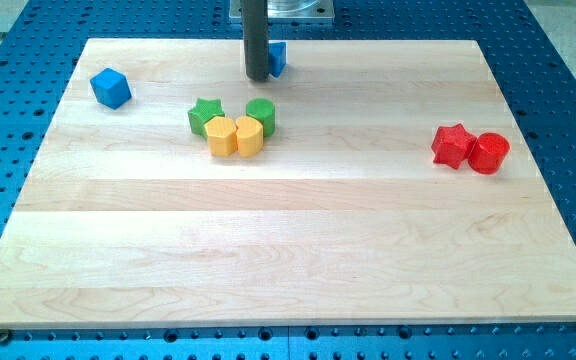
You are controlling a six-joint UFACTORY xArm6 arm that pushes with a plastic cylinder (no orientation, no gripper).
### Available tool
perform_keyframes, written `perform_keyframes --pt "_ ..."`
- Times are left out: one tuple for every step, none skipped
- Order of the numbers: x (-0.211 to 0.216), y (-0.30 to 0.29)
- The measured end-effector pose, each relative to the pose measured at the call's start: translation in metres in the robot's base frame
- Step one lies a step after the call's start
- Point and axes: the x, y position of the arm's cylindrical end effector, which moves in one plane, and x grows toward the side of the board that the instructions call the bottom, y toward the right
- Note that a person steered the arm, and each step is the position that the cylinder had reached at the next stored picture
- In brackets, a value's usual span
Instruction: Keep cube above green star
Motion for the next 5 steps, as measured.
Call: perform_keyframes --pt "-0.02 0.033" --pt "0.007 0.015" --pt "0.049 -0.059" --pt "0.081 -0.131" --pt "0.104 -0.202"
